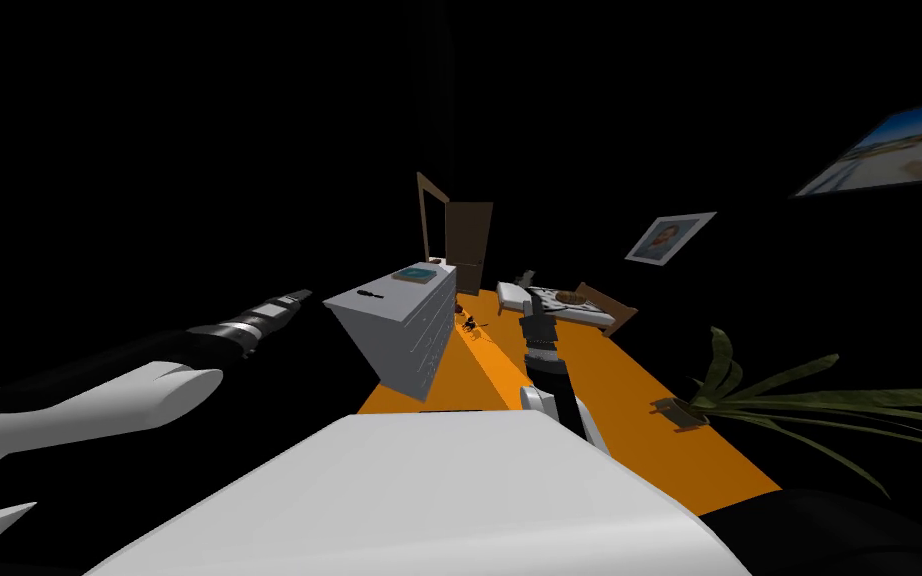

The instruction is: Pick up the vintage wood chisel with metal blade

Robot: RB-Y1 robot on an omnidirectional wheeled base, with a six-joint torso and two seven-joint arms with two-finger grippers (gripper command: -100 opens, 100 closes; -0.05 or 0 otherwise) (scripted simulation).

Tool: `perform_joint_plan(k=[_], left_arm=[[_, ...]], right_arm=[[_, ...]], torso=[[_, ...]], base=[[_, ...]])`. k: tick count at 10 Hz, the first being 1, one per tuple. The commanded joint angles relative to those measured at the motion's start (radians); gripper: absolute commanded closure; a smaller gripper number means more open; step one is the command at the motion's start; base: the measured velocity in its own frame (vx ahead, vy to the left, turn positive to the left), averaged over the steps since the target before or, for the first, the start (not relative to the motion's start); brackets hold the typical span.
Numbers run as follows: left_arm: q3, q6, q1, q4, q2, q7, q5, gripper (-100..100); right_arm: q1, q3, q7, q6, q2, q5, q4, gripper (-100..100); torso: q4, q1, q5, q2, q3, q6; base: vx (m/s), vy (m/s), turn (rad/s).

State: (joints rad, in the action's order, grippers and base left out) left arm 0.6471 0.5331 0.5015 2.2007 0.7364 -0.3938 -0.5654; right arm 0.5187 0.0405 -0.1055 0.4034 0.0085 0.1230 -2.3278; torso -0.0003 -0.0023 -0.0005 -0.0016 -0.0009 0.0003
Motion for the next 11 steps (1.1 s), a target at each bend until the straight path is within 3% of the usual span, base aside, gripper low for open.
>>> perform_joint_plan(k=[1,2,3,5,6,8,9,11], left_arm=[[0.014,0.050,-0.004,-0.005,0.015,-0.005,-0.011,-100],[0.014,0.067,-0.004,-0.005,0.015,-0.005,-0.011,-100],[0.042,0.101,-0.003,-0.019,0.047,-0.015,-0.040,-100],[0.042,0.140,-0.003,-0.019,0.047,-0.015,-0.040,-100],[0.069,0.176,-0.002,-0.034,0.078,-0.024,-0.067,-100],[0.069,0.213,-0.002,-0.034,0.078,-0.024,-0.067,-100],[0.094,0.250,0.000,-0.051,0.107,-0.031,-0.092,-100],[0.094,0.285,0.000,-0.051,0.107,-0.031,-0.092,-100]], right_arm=[[0.000,0.000,0.000,0.000,0.000,0.000,0.000,0],[0.000,0.000,0.000,0.000,0.000,0.000,0.000,0],[0.000,0.000,0.000,0.000,0.000,0.000,0.000,0],[0.000,0.000,0.000,0.000,0.000,0.000,0.000,0],[0.000,0.000,0.000,0.000,0.000,0.000,0.000,0],[0.000,0.000,0.000,0.000,0.000,0.000,0.000,0],[0.000,0.000,0.000,0.000,0.000,0.000,0.000,0],[0.000,0.000,0.000,0.000,0.000,0.000,0.000,0]], torso=[[0.000,0.000,0.000,0.000,0.000,0.000],[0.000,0.000,0.000,0.000,0.000,0.000],[0.000,0.001,0.000,0.001,0.000,-0.001],[0.000,0.001,0.000,0.000,0.000,0.000],[0.000,0.001,0.000,0.001,0.000,-0.001],[0.000,0.001,0.000,-0.001,0.000,0.000],[0.000,0.002,0.000,0.000,0.000,-0.001],[0.000,0.001,0.000,-0.001,-0.001,-0.001]], base=[[0.026,-0.044,-0.067],[0.006,-0.018,0.001],[0.026,-0.035,-0.112],[0.019,-0.027,-0.031],[0.031,-0.035,-0.134],[0.031,-0.024,-0.028],[0.038,-0.028,-0.147],[0.033,-0.015,-0.034]])
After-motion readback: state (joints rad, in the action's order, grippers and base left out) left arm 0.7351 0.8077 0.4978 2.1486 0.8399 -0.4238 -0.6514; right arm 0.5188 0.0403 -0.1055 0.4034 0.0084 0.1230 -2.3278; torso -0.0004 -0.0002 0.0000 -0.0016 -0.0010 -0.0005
